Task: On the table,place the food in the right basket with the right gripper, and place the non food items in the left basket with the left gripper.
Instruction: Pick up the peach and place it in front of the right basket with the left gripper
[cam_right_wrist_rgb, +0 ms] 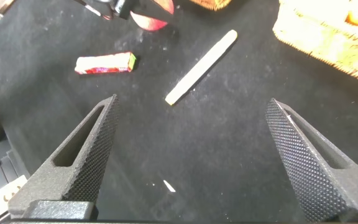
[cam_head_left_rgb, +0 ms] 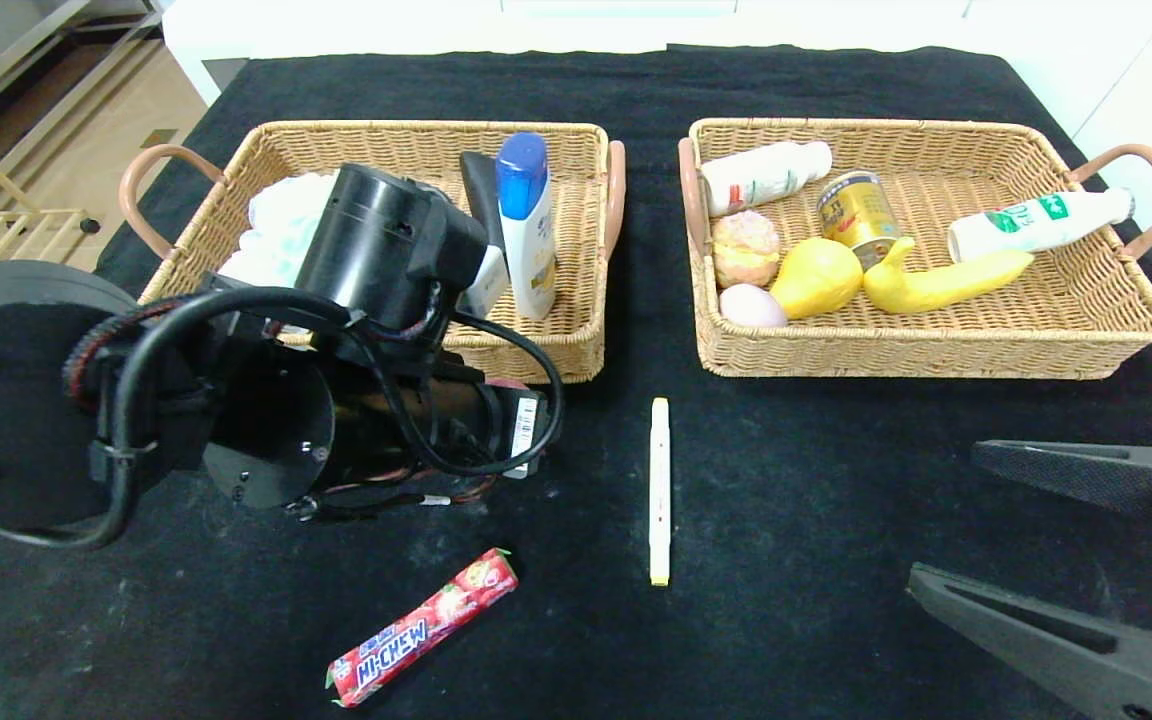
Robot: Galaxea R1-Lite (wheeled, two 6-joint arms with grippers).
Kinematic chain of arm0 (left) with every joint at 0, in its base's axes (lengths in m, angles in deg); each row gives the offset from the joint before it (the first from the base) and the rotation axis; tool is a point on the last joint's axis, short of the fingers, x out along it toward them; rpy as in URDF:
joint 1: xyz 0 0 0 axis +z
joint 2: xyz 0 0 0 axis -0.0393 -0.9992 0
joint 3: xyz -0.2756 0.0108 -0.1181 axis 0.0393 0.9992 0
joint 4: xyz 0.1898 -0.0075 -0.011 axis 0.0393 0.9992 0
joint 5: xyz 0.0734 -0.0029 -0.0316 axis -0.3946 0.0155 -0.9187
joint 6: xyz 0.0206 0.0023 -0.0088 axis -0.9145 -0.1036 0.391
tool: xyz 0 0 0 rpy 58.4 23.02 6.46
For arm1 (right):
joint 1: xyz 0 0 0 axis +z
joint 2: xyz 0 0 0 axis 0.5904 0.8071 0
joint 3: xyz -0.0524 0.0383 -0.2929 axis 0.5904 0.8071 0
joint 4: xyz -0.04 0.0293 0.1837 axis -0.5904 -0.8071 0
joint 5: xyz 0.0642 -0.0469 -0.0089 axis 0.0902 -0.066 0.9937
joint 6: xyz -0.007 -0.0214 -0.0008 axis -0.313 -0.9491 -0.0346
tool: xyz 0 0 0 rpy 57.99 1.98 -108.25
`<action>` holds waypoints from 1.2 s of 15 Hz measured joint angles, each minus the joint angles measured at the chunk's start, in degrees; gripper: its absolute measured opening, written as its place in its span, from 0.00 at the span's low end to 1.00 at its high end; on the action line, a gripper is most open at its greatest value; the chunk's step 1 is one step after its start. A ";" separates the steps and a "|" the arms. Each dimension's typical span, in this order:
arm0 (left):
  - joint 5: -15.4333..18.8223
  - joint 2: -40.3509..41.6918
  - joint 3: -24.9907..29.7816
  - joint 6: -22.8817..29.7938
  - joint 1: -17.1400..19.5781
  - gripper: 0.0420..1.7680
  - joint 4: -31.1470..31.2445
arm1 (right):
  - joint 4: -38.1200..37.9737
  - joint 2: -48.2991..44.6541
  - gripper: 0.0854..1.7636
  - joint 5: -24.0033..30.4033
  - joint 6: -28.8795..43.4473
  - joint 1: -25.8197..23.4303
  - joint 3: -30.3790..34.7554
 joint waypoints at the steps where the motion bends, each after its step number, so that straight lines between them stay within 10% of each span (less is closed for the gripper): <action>1: 0.45 1.02 -0.28 -0.50 -0.45 0.62 -0.06 | -1.12 -0.55 0.97 -0.05 0.00 0.00 -0.46; 6: 3.39 3.54 -3.94 -2.38 -5.33 0.62 -0.12 | -8.37 -4.99 0.97 0.00 -0.10 0.06 -4.27; 18: 12.26 -19.35 -32.90 -7.34 -13.85 0.61 -0.15 | -12.23 -12.90 0.97 0.61 -4.14 1.90 -6.40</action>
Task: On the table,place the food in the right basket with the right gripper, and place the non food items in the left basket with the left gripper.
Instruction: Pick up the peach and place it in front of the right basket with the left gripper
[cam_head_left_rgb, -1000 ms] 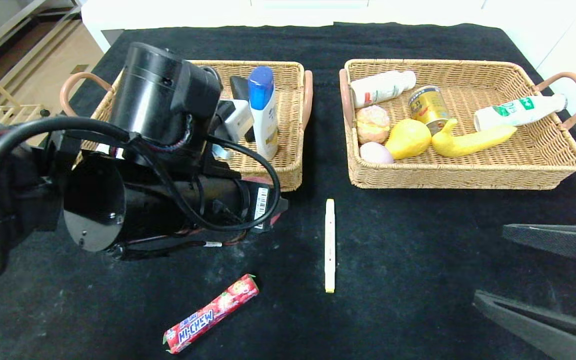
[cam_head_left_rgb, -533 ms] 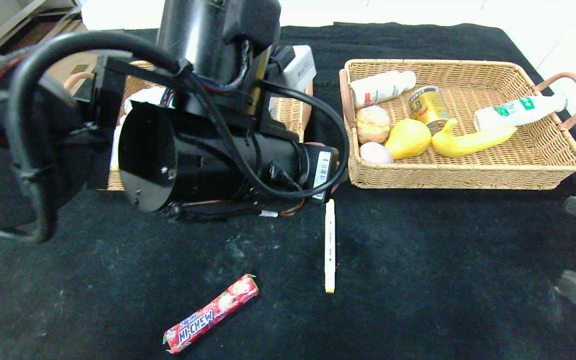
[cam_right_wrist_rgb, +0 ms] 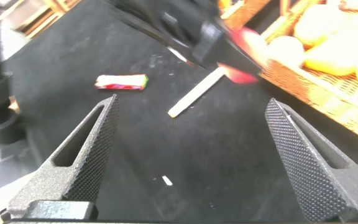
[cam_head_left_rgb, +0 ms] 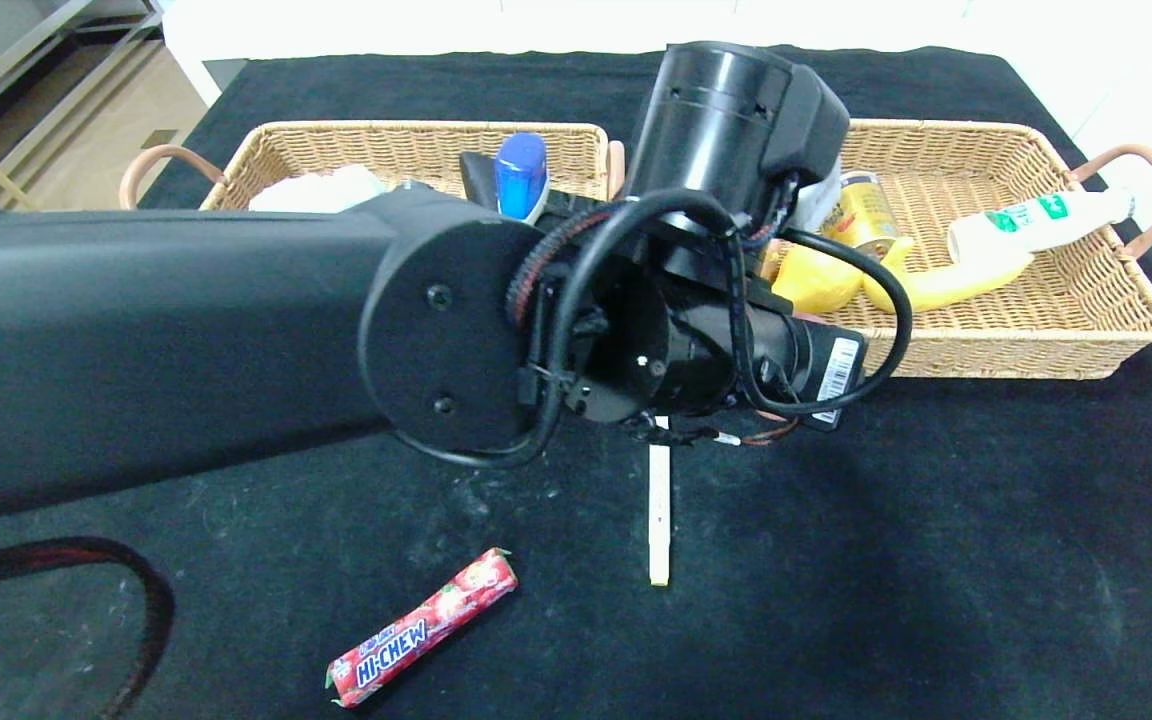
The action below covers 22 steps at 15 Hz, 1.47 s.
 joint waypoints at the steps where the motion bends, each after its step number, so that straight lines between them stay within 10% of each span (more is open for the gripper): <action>1: 0.17 -1.27 -0.65 -0.07 -0.62 0.61 -0.05 | -0.55 -0.35 0.97 -0.13 -0.30 0.52 0.00; 22: -0.57 -9.02 -1.27 0.09 -2.15 0.61 0.00 | -0.57 -2.26 0.97 -0.44 -0.38 0.30 -0.74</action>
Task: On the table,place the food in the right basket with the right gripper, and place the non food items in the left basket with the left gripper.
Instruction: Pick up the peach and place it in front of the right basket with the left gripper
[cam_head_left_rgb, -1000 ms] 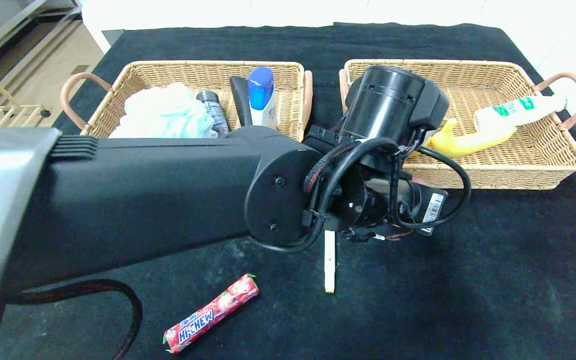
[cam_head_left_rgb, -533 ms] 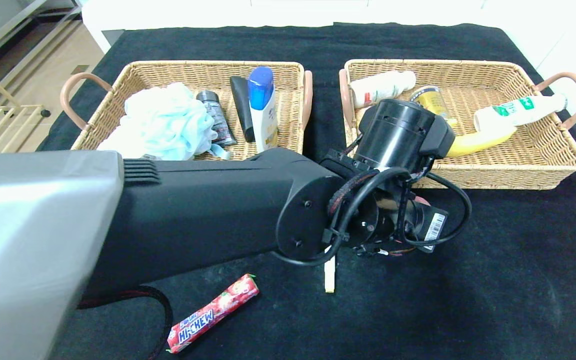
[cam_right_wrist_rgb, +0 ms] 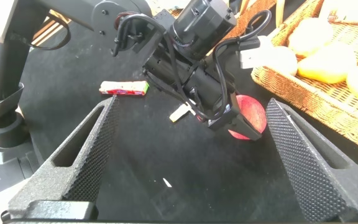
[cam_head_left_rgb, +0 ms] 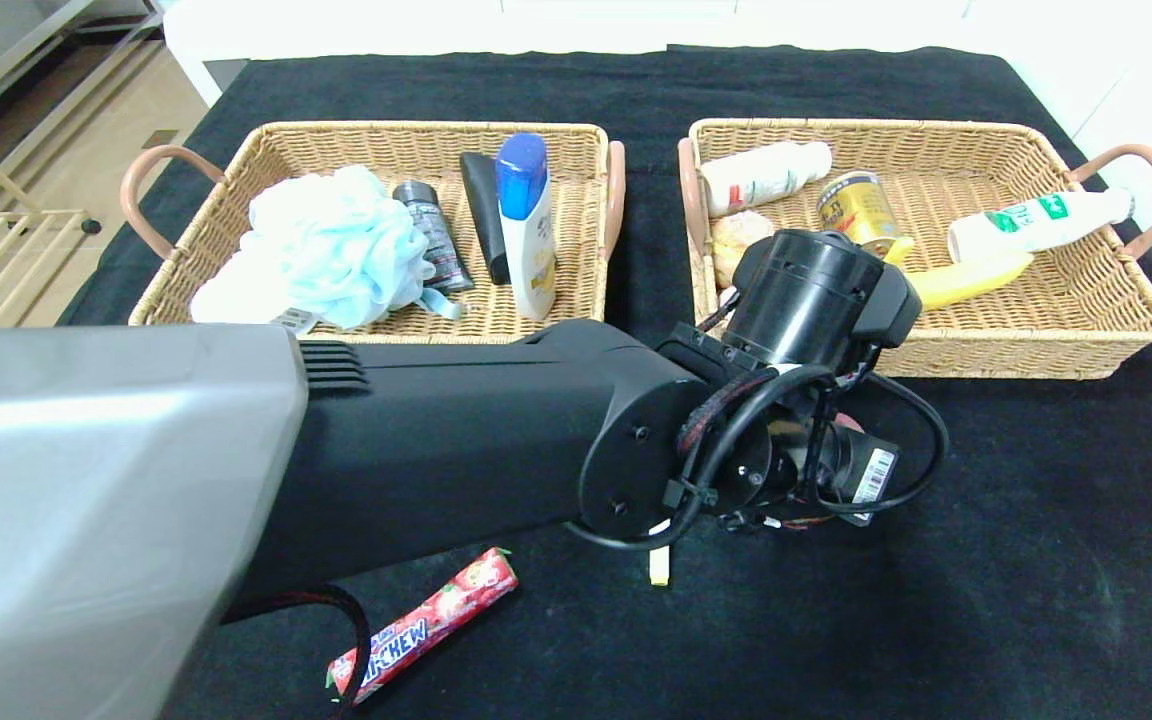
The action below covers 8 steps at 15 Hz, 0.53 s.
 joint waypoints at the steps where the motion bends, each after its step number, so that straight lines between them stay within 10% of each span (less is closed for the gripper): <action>1: 0.05 -0.05 0.02 0.00 0.00 0.61 0.02 | -0.05 0.00 0.97 0.00 -0.01 0.00 0.01; 8: 0.13 -0.11 0.02 -0.17 -0.16 0.81 0.04 | -0.06 0.02 0.97 0.11 0.00 0.15 0.11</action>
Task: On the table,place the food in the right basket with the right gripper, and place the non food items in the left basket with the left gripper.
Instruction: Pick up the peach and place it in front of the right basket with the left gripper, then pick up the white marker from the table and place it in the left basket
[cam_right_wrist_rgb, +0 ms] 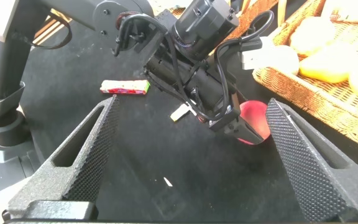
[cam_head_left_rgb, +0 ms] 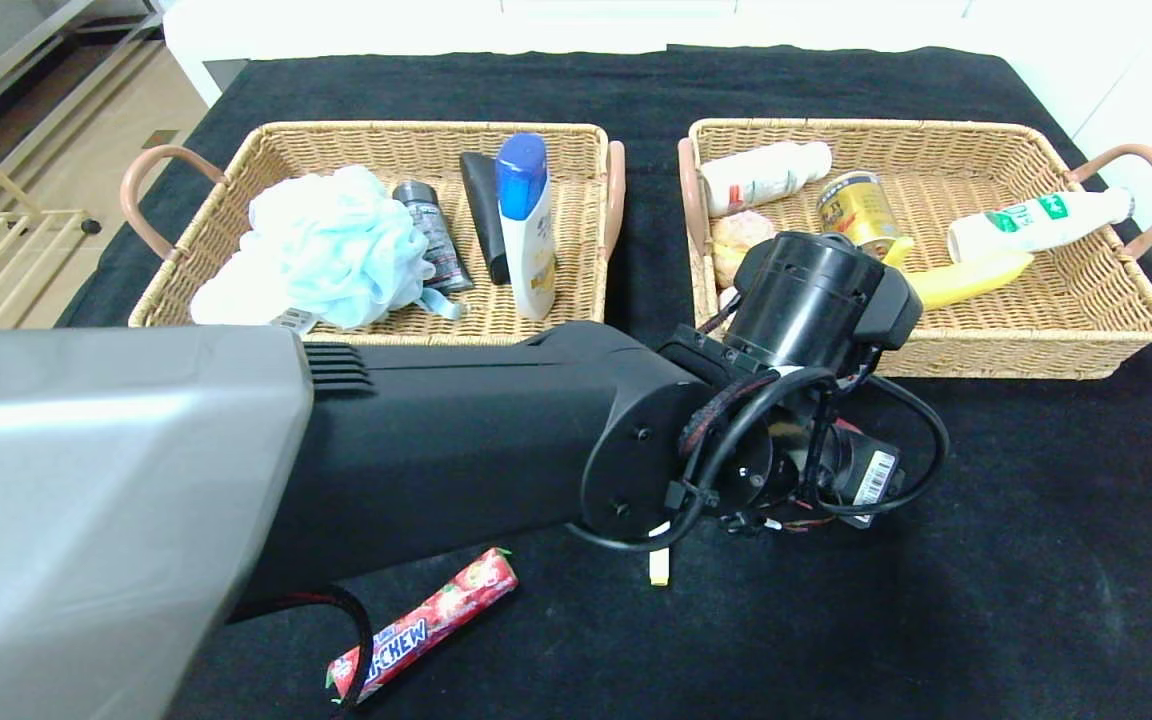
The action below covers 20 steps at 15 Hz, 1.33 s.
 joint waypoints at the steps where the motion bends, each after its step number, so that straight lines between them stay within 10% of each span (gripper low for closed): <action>1: -0.02 0.09 0.02 0.00 0.00 0.83 0.05 | 0.04 -0.02 0.97 0.00 0.00 0.02 0.01; 12: -9.18 8.96 5.67 0.87 -0.30 0.93 1.95 | 0.01 -0.30 0.97 0.13 -0.76 0.49 0.06; 20: -17.34 12.43 9.78 11.42 0.33 0.96 11.85 | -0.05 -0.02 0.97 0.41 -0.83 0.55 0.34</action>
